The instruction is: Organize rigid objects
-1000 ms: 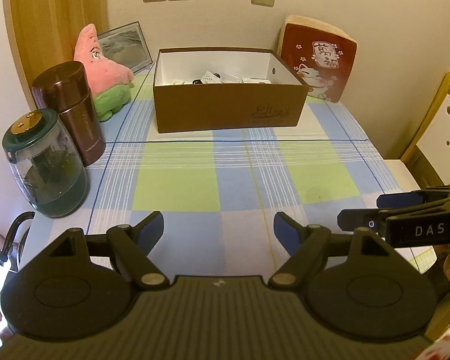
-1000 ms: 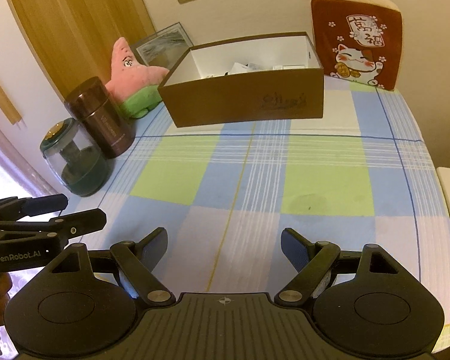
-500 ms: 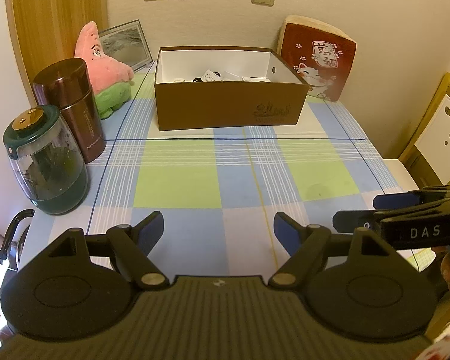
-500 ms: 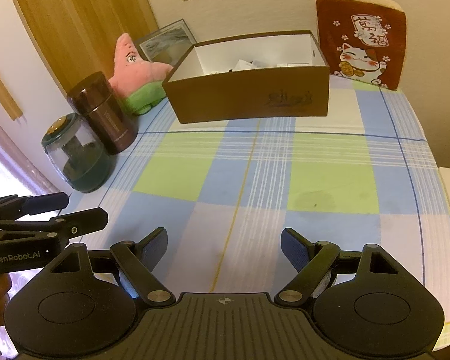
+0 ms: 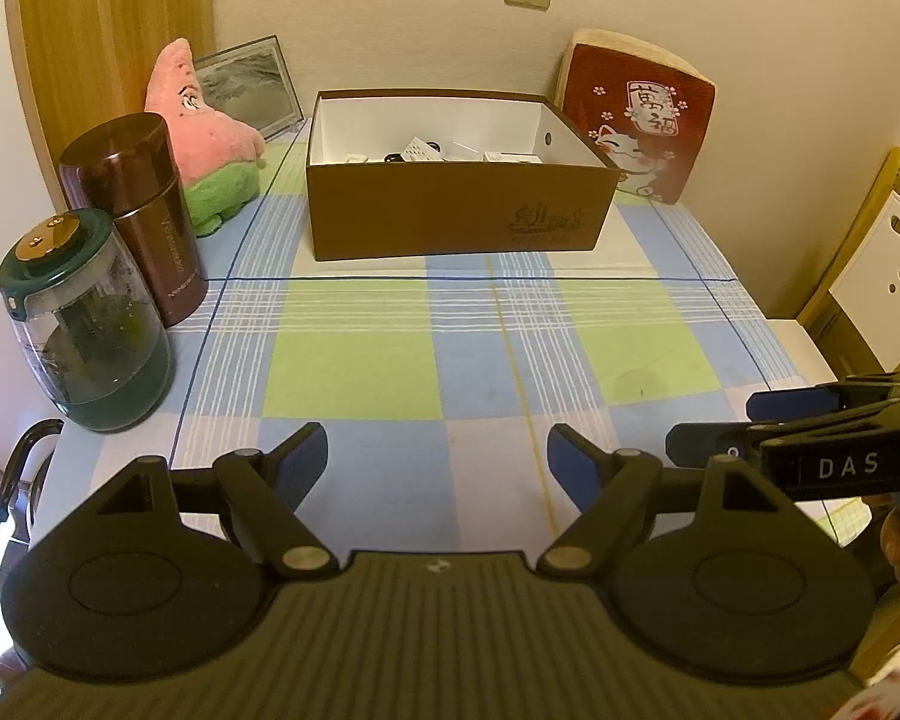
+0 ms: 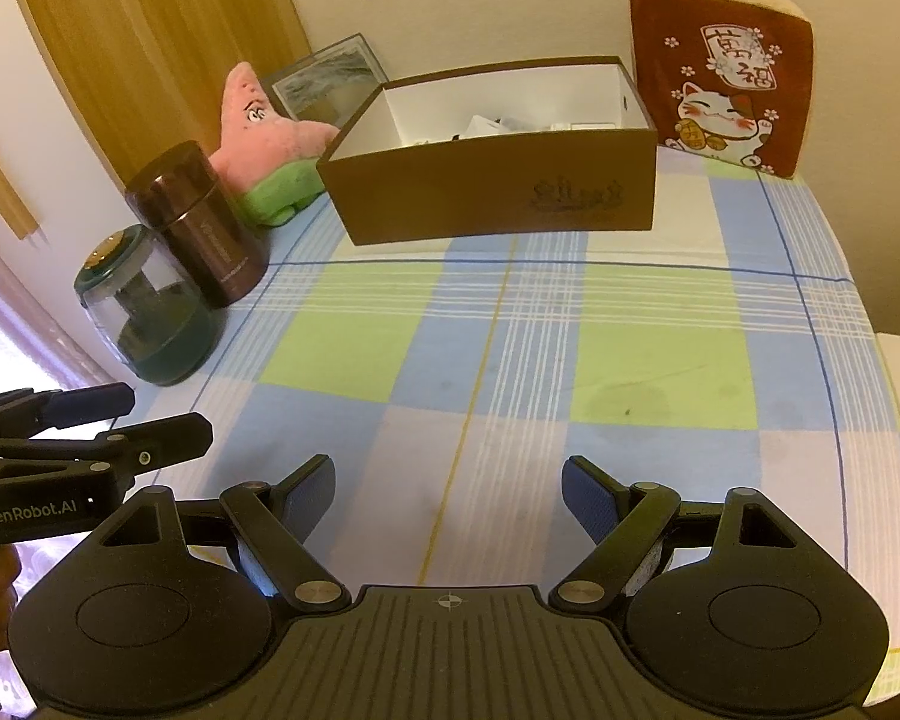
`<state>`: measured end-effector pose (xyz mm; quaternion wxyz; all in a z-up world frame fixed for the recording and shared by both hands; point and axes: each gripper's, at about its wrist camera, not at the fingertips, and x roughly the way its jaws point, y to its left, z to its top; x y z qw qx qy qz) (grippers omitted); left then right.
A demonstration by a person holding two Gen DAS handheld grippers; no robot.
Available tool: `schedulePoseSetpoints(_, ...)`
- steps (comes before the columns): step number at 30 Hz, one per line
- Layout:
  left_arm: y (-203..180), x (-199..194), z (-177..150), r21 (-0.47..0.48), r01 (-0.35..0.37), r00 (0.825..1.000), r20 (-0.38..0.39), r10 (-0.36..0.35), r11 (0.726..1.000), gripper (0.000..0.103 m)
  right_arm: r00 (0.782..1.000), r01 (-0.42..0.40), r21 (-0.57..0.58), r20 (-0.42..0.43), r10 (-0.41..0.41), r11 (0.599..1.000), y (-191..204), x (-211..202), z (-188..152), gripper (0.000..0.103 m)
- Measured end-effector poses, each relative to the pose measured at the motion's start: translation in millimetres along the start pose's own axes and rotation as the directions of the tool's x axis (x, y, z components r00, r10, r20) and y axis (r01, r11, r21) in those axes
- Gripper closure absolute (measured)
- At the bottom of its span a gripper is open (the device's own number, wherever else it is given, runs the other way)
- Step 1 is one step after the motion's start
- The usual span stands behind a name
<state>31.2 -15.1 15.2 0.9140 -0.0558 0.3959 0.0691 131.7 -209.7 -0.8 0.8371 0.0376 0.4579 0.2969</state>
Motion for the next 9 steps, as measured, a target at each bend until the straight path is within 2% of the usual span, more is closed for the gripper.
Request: schedulePoseSetpoints(9, -5.3, 10.0, 5.8, -0.004, 0.000, 1.000, -0.011, 0.000, 1.000, 0.025, 1.000, 0.007, 0.004, -0.013, -0.007, 1.000, -8.6, 6.3, 5.1, 0.023)
